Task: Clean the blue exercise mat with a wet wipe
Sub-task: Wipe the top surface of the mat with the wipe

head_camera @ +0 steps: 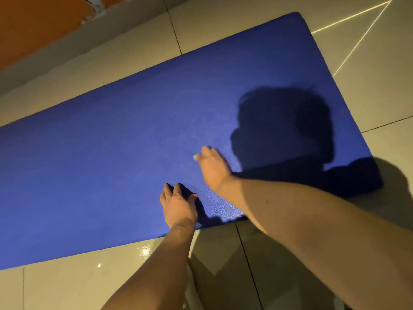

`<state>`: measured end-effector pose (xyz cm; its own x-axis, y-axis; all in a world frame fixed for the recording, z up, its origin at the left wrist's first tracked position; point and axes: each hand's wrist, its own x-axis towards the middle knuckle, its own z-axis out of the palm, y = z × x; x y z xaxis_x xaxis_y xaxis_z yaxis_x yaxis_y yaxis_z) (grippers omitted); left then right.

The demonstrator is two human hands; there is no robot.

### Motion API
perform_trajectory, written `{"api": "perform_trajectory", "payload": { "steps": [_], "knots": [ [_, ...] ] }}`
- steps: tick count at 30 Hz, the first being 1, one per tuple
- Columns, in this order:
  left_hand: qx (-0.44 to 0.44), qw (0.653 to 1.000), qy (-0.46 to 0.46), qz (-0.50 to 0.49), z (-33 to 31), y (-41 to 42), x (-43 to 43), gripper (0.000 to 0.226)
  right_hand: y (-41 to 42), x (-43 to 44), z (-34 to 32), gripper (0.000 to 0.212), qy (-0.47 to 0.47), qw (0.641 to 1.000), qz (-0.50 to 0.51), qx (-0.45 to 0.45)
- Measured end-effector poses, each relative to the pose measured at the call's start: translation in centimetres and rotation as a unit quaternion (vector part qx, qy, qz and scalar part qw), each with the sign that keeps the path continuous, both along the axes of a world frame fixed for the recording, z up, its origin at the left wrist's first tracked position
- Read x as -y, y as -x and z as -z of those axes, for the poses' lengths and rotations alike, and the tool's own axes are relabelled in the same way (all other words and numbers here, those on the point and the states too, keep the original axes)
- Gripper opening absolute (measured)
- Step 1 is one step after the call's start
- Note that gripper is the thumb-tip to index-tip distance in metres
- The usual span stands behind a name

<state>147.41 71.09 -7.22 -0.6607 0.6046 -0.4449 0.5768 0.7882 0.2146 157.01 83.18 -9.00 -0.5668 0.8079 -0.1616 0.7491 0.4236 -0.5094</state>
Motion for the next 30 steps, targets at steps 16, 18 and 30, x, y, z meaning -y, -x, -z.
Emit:
{"api": "perform_trajectory", "payload": {
  "steps": [16,18,30],
  "knots": [
    [-0.007,1.0,0.007,0.008,-0.1,0.6,-0.2,0.065,-5.0,-9.7,1.2,0.01,-0.094,0.99,0.094,0.047],
    [-0.011,1.0,0.005,0.009,-0.1,0.5,-0.2,0.065,-2.6,-7.8,1.3,0.022,-0.065,0.993,0.091,0.024],
    [-0.015,0.998,-0.054,0.007,-0.5,1.7,-1.7,0.05,-0.1,-7.3,0.1,0.011,-0.061,0.994,-0.087,0.012]
  ]
}}
